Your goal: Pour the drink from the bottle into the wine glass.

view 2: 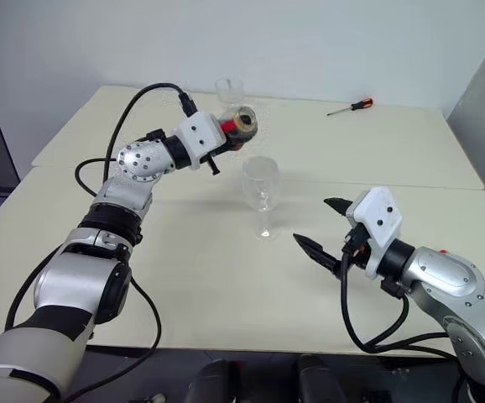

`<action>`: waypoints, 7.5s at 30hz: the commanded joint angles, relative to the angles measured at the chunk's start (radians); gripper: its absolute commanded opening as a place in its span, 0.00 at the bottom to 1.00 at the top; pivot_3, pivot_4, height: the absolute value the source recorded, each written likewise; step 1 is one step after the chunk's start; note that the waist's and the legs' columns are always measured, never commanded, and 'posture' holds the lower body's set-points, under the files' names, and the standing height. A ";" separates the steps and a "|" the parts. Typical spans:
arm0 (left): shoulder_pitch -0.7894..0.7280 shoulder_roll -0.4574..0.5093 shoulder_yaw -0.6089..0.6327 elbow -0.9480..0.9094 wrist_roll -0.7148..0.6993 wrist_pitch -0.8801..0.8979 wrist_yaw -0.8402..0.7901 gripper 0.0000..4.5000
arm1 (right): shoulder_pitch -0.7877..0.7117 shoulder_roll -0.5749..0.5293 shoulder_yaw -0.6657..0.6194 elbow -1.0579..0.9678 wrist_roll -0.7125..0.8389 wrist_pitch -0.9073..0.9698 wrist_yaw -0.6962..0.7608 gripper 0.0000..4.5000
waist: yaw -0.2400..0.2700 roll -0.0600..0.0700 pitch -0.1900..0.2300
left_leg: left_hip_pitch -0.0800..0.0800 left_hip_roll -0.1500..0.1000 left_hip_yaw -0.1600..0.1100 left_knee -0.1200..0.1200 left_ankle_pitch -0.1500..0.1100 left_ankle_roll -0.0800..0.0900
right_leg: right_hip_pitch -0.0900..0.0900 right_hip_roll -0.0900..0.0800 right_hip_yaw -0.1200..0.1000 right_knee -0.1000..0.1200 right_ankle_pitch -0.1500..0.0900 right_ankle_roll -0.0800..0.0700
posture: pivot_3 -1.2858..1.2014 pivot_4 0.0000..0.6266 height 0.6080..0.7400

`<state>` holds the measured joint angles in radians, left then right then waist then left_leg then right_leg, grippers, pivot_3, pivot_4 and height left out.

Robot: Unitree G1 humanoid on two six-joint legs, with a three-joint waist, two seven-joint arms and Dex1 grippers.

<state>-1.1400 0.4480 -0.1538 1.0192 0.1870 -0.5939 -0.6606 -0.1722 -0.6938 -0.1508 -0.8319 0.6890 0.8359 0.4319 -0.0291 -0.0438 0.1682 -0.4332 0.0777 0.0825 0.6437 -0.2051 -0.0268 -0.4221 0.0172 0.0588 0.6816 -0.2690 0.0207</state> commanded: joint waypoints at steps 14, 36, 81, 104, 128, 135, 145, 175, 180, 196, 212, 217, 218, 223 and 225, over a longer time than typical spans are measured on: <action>-0.040 0.056 -0.070 0.037 0.169 -0.138 0.155 0.16 | 0.012 -0.029 -0.034 -0.028 0.007 -0.001 -0.016 1.00 | 0.001 0.000 0.000 | 0.000 0.000 0.000 0.001 0.000 0.000 | 0.000 0.000 0.000 0.000 0.000 0.000 | 0.52 0.24 1.00; -0.097 0.094 -0.141 0.062 0.303 -0.200 0.317 0.16 | 0.009 -0.045 -0.035 -0.012 0.000 -0.004 -0.016 1.00 | 0.001 0.000 0.000 | 0.000 0.000 0.000 0.001 0.000 0.000 | 0.000 0.000 0.000 0.001 0.001 0.000 | 0.52 0.24 1.00; -0.182 0.150 -0.236 0.072 0.485 -0.291 0.518 0.16 | -0.005 -0.066 -0.051 -0.005 0.000 -0.003 0.004 1.00 | 0.001 0.000 0.000 | 0.000 -0.001 0.001 0.002 0.000 0.000 | 0.000 0.000 0.001 0.001 0.003 -0.003 | 0.52 0.24 1.00; -0.210 0.168 -0.263 0.083 0.520 -0.286 0.572 0.15 | -0.013 -0.068 -0.045 0.008 -0.019 -0.013 0.008 1.00 | 0.001 0.000 0.000 | 0.000 -0.001 0.001 0.002 0.000 0.000 | 0.000 0.000 0.001 0.002 0.003 -0.003 | 0.52 0.24 1.00; -0.244 0.189 -0.287 0.105 0.558 -0.281 0.624 0.15 | -0.014 -0.066 -0.038 0.021 -0.042 -0.024 0.029 1.00 | 0.001 0.000 0.000 | 0.000 -0.001 0.001 0.002 0.000 0.000 | 0.000 0.000 0.001 0.003 0.003 -0.003 | 0.52 0.24 1.00; -0.249 0.195 -0.293 0.110 0.565 -0.282 0.636 0.15 | -0.013 -0.068 -0.036 0.025 -0.046 -0.030 0.034 1.00 | 0.001 0.000 0.000 | 0.000 -0.001 0.001 0.002 0.000 0.000 | 0.000 -0.001 0.001 0.003 0.003 -0.003 | 0.52 0.24 1.00; -0.262 0.201 -0.306 0.117 0.574 -0.277 0.657 0.15 | -0.014 -0.071 -0.032 0.024 -0.048 -0.030 0.038 1.00 | 0.001 0.000 0.000 | 0.000 -0.001 0.001 0.002 0.000 0.000 | 0.000 -0.001 0.001 0.004 0.003 -0.003 | 0.52 0.24 1.00; -0.170 0.117 -0.128 0.133 0.253 -0.212 0.356 0.15 | -0.027 -0.067 -0.034 0.028 -0.044 -0.025 0.043 1.00 | 0.000 0.000 0.000 | 0.001 -0.002 0.001 0.003 0.000 0.000 | 0.000 -0.001 0.001 0.007 0.003 -0.003 | 0.52 0.24 1.00; -0.083 0.067 0.002 0.080 0.036 -0.081 0.164 0.15 | -0.037 -0.074 -0.031 0.040 -0.040 -0.026 0.060 1.00 | -0.002 0.000 0.000 | 0.002 -0.001 0.001 0.003 0.000 0.000 | 0.000 -0.001 0.001 0.009 0.003 -0.003 | 0.52 0.24 1.00; 0.408 -0.018 0.400 -0.496 -0.381 0.676 0.323 0.15 | -0.365 -0.007 -0.049 0.163 0.232 0.017 0.057 1.00 | 0.000 -0.001 -0.001 | 0.003 0.000 -0.001 0.006 0.000 0.000 | 0.000 -0.001 0.000 0.015 0.002 -0.003 | 0.52 0.24 1.00; 0.605 -0.064 0.461 -0.684 -0.437 0.789 0.426 0.79 | -0.428 0.002 0.044 0.244 0.172 -0.036 0.149 1.00 | 0.002 -0.001 -0.001 | 0.003 0.000 -0.001 0.006 0.000 0.000 | 0.000 -0.001 0.000 0.014 0.002 -0.003 | 0.52 0.24 1.00; 0.626 -0.059 0.463 -0.716 -0.440 0.801 0.433 1.00 | -0.450 0.016 0.062 0.271 0.150 -0.058 0.166 1.00 | 0.002 -0.001 -0.001 | 0.003 0.000 -0.001 0.005 0.000 0.000 | 0.000 -0.001 0.000 0.014 0.002 -0.003 | 0.52 0.24 1.00; 0.627 -0.057 0.464 -0.721 -0.441 0.805 0.434 1.00 | -0.454 0.019 0.065 0.276 0.144 -0.061 0.170 1.00 | 0.002 -0.001 -0.001 | 0.003 0.000 -0.001 0.005 0.000 0.000 | 0.000 -0.001 0.000 0.014 0.002 -0.003 | 0.52 0.24 1.00; 0.653 -0.038 0.457 -0.778 -0.458 0.836 0.397 1.00 | -0.467 0.027 0.079 0.296 0.129 -0.075 0.190 1.00 | 0.001 -0.001 -0.001 | 0.003 0.000 -0.001 0.005 0.000 0.000 | 0.000 -0.001 0.000 0.014 0.002 -0.003 | 0.52 0.24 1.00; 0.686 0.002 0.429 -0.844 -0.485 0.879 0.301 1.00 | -0.470 0.025 0.083 0.304 0.134 -0.072 0.209 1.00 | 0.000 -0.001 -0.001 | 0.003 0.000 -0.001 0.005 0.000 0.000 | 0.000 -0.001 0.000 0.014 0.002 -0.003 | 0.52 0.24 1.00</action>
<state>-0.4665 0.4130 0.2867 0.2635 -0.2711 0.2618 -0.2894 -0.6185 -0.6630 -0.0541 -0.5206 0.8240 0.7867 0.6185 -0.0290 -0.0448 0.1671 -0.4302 0.0777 0.0815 0.6483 -0.2048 -0.0271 -0.4225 0.0159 0.0588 0.6959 -0.2672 0.0175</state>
